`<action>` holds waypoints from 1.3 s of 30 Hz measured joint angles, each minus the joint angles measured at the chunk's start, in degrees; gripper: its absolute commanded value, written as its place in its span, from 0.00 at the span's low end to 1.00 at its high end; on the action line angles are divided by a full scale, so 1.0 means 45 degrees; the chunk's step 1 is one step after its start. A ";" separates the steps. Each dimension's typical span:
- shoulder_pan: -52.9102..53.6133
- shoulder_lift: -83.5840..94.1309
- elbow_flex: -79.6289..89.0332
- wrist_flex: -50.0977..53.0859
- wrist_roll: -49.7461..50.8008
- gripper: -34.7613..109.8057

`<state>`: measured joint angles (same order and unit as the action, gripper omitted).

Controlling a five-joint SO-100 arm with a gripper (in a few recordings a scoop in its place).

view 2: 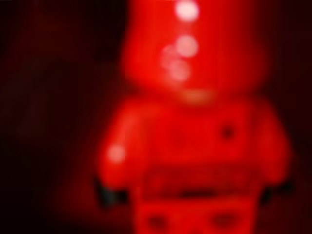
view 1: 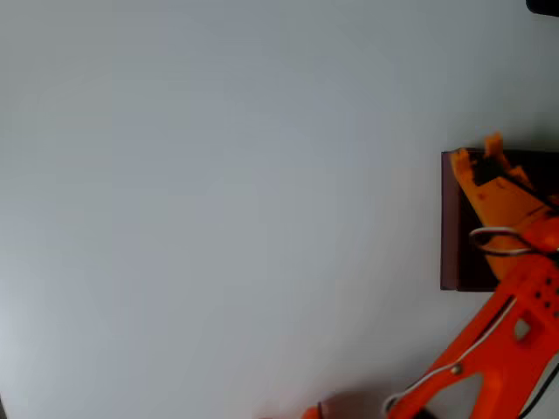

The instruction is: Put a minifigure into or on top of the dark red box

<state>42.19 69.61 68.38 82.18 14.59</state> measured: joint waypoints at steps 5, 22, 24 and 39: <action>0.0527 -0.1523 -0.2051 0.1016 0.0039 0.33; -0.1367 0.6309 0.5254 0.0039 -0.0156 0.34; -0.2207 0.8652 0.7227 -0.0039 -0.0039 0.33; -1.0703 2.3652 1.7793 -0.1270 0.2461 0.24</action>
<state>-5.98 176.04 148.45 76.46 25.66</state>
